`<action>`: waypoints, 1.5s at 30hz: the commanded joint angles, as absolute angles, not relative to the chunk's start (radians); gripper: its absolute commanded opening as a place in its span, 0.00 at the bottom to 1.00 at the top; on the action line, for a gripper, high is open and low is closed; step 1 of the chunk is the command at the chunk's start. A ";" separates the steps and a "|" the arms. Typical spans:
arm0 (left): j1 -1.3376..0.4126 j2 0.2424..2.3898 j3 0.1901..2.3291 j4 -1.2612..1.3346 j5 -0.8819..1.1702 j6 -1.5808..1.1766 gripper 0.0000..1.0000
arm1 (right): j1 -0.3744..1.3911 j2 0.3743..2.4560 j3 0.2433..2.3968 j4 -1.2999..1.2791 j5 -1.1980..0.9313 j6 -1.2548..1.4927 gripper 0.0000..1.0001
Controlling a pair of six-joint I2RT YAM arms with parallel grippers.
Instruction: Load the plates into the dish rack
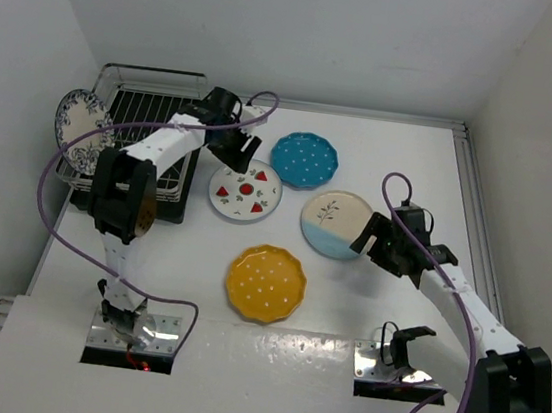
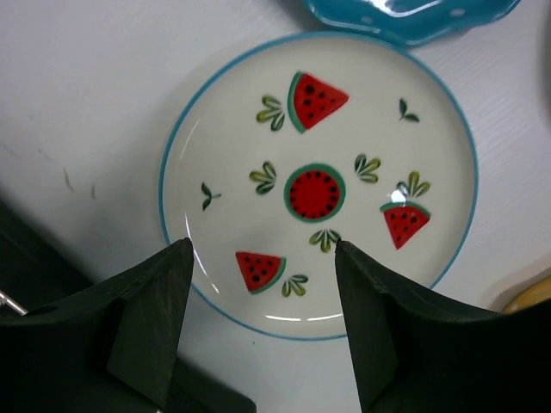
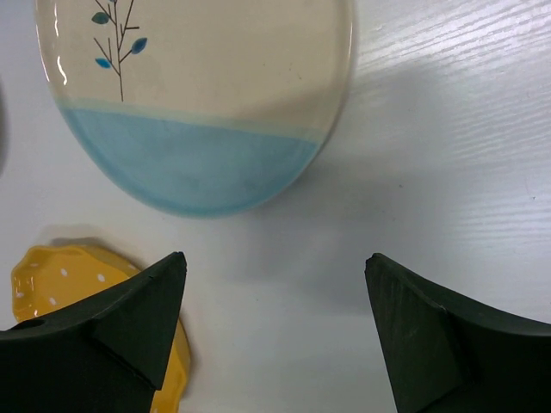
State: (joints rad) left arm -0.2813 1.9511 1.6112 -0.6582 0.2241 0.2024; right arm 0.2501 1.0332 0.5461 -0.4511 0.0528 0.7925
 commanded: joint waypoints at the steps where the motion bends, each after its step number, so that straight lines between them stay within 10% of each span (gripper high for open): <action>1: -0.281 1.951 1.677 -0.611 0.313 0.164 0.71 | 0.247 1.009 0.548 -0.430 0.060 0.815 0.82; 11: -0.471 1.815 1.485 -0.942 0.500 0.641 0.69 | 0.245 1.023 0.555 -0.433 0.052 0.796 0.74; 31: -0.606 1.853 1.169 -0.649 0.509 0.422 0.64 | 0.305 0.784 0.468 -0.544 0.109 0.844 0.74; 35: -0.626 1.871 1.148 -0.672 0.572 0.434 0.54 | 0.311 0.749 0.445 -0.549 0.115 0.857 0.74; 42: -0.623 1.942 1.175 -0.681 0.540 0.378 0.00 | 0.333 0.790 0.419 -0.474 0.045 0.842 0.74; 45: -0.549 1.942 1.258 -0.704 0.529 0.321 0.00 | 0.345 0.827 0.399 -0.375 -0.070 0.787 0.74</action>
